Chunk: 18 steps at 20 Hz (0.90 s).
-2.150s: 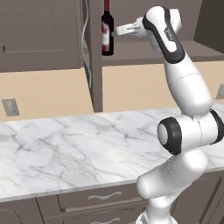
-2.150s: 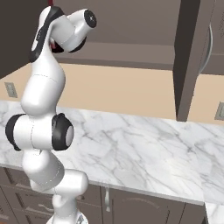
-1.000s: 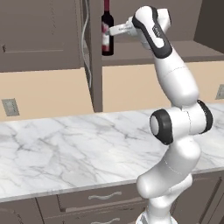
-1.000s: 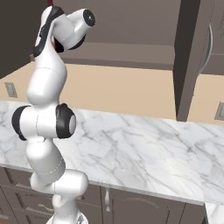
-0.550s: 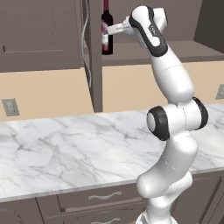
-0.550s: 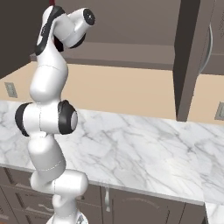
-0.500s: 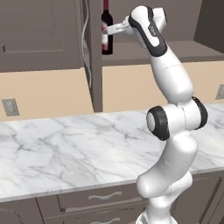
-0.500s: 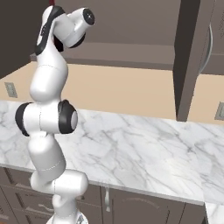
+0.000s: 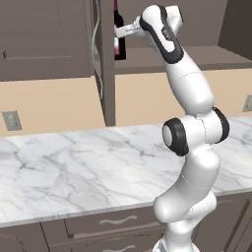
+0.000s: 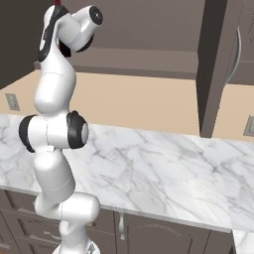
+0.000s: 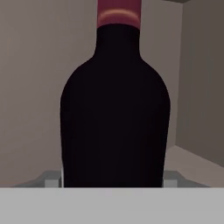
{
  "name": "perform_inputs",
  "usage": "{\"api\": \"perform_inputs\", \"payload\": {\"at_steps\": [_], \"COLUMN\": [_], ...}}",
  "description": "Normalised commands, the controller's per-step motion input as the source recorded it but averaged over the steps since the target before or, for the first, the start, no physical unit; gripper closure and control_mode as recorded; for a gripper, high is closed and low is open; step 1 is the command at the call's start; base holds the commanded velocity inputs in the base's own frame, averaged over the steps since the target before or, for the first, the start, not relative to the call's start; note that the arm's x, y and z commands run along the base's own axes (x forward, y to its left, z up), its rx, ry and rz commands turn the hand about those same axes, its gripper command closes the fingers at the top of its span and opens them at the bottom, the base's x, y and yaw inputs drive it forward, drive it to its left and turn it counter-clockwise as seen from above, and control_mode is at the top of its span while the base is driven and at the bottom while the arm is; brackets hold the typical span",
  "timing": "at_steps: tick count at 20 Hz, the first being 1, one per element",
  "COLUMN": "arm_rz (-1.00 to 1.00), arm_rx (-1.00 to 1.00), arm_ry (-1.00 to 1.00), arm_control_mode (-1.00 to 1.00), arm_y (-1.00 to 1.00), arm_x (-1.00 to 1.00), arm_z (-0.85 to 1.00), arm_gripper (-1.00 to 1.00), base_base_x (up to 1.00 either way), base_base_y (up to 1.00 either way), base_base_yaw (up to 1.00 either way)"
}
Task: Open the cabinet directly in front. Then move the wine and the cup to the dining counter with the candle on it.
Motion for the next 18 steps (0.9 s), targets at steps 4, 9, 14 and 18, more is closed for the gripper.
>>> {"api": "perform_inputs", "payload": {"at_steps": [4,9,14,18], "arm_rz": [0.00,0.00,0.00,0.00], "arm_rx": [0.00,0.00,0.01,0.01], "arm_ry": [0.00,0.00,-0.02,0.01], "arm_control_mode": [-1.00,-1.00,-1.00,-1.00], "arm_y": [0.00,0.00,-0.07,-0.11], "arm_x": [0.00,0.00,-0.39,-0.53], "arm_z": [0.00,0.00,0.01,0.00], "arm_gripper": [1.00,1.00,1.00,1.00], "base_base_x": [0.00,0.00,0.00,0.00], "base_base_y": [0.00,0.00,0.00,0.00], "base_base_yaw": [0.00,0.00,0.00,0.00]}}
